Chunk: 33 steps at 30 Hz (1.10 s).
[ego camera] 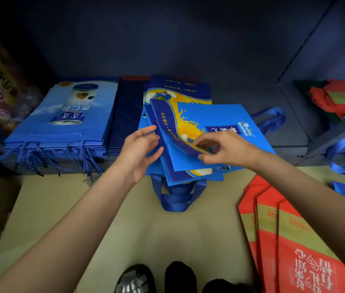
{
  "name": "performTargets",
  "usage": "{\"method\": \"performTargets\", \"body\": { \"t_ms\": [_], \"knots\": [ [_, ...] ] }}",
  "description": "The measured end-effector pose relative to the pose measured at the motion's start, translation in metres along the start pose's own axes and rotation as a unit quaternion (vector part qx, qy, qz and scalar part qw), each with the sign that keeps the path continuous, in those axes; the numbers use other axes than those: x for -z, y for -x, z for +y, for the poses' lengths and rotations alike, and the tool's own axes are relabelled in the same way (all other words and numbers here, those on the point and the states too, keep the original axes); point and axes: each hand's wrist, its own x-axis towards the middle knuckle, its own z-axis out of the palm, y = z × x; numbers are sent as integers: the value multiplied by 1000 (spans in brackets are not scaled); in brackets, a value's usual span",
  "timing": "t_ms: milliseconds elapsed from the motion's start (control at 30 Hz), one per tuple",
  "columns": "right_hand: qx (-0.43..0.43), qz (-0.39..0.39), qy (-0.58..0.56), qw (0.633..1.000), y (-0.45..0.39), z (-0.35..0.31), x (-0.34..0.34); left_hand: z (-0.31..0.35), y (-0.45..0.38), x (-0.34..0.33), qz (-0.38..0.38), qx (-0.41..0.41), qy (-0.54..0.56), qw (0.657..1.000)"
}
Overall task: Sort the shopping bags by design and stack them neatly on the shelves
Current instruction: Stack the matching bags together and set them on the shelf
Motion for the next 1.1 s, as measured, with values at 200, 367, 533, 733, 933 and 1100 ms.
{"method": "performTargets", "body": {
  "t_ms": [200, 367, 533, 733, 933, 1100],
  "knots": [
    [-26, 22, -155, 987, -1, -1, 17, 11, -3, -1, -2, -31, -46, 998],
    [-11, 36, -49, 998, 4, -11, 16, 12, -7, -7, -8, -13, -16, 1000],
    [43, -2, 152, 987, 13, -28, -15, -8, -8, -20, 8, -119, -103, 987],
    [13, -13, 32, 999, 19, -9, -6, -2, -23, 11, 35, -236, -235, 942],
    [-77, -25, 81, 993, -7, 37, -2, 52, -44, 60, 92, -284, -674, 676],
    [-133, -58, 177, 973, -44, 64, 3, -23, -30, 40, -189, -201, -809, 519]
  ]
}}
